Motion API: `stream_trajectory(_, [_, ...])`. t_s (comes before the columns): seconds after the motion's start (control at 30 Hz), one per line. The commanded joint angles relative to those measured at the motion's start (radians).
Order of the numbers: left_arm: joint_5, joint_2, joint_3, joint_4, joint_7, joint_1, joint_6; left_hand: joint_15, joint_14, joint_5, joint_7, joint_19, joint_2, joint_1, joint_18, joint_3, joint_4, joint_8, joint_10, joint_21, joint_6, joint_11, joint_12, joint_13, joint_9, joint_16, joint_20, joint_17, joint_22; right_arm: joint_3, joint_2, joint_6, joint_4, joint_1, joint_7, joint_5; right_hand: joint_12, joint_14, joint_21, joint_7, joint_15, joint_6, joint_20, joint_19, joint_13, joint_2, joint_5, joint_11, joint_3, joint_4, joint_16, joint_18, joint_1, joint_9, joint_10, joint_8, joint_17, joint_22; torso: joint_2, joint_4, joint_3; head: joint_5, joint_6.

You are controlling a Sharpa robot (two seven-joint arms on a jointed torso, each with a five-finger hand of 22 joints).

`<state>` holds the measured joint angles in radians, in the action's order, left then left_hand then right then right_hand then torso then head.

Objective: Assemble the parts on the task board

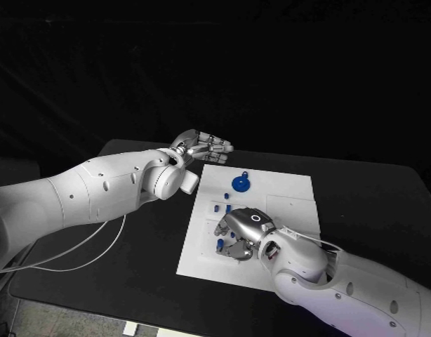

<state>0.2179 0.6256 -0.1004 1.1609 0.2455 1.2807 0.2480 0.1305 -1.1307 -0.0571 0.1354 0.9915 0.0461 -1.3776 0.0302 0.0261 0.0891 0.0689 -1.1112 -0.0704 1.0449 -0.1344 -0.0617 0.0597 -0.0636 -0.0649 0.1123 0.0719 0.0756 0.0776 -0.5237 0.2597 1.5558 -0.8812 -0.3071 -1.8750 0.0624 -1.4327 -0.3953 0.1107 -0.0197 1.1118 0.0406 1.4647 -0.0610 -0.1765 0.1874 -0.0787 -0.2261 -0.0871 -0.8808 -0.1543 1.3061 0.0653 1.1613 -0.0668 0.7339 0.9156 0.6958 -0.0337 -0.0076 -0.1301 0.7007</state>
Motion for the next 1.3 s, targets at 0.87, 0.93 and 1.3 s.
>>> stream_trajectory(0.87, [-0.006,0.04,0.001,0.023,0.028,-0.012,-0.02,0.0,0.003,0.006,0.005,-0.005,0.001,0.007,0.001,0.005,-0.001,0.001,0.01,-0.005,-0.007,-0.002,0.001,0.001,0.001,0.002,0.003,0.0,-0.001,0.208,-0.393,-0.134,0.094,-0.001,-0.03,0.621,1.008,-0.01,-0.249,-0.055,-0.075,0.077,0.076,0.039,-1.03,0.073,-0.071,0.112,0.088,0.194,-0.173,0.065,-0.047,0.047,0.133,0.003,0.244,0.14,-0.01,0.0212,0.0074,0.061,-0.023])
stream_trajectory(0.93, [-0.008,0.049,0.001,0.03,0.033,-0.016,-0.022,0.0,0.003,0.006,0.005,-0.003,0.001,0.012,0.002,0.007,-0.003,0.0,0.012,-0.006,-0.008,-0.002,0.002,0.001,0.001,0.002,0.003,0.0,0.0,0.21,-0.413,-0.174,0.086,0.0,-0.064,0.637,1.05,-0.013,-0.266,-0.058,-0.076,0.083,0.077,0.041,-1.084,0.097,-0.129,0.113,0.078,0.215,-0.193,0.065,-0.077,0.057,0.155,0.002,0.269,0.155,-0.012,0.0253,0.0092,0.061,-0.022])
stream_trajectory(1.3, [-0.018,0.078,0.001,0.052,0.053,-0.021,-0.029,0.001,0.004,0.007,0.006,-0.003,-0.004,0.035,0.002,0.017,-0.013,0.001,0.013,-0.004,-0.01,-0.003,0.001,0.001,0.0,0.002,0.004,-0.001,-0.001,0.213,-0.463,-0.407,0.068,0.014,-0.328,0.695,1.031,-0.015,-0.269,-0.053,-0.072,0.049,0.075,0.039,-1.183,0.1,-0.104,0.109,0.057,0.199,-0.202,0.064,-0.137,0.125,0.171,0.004,0.316,0.2,-0.019,0.0318,0.0097,0.071,-0.006])
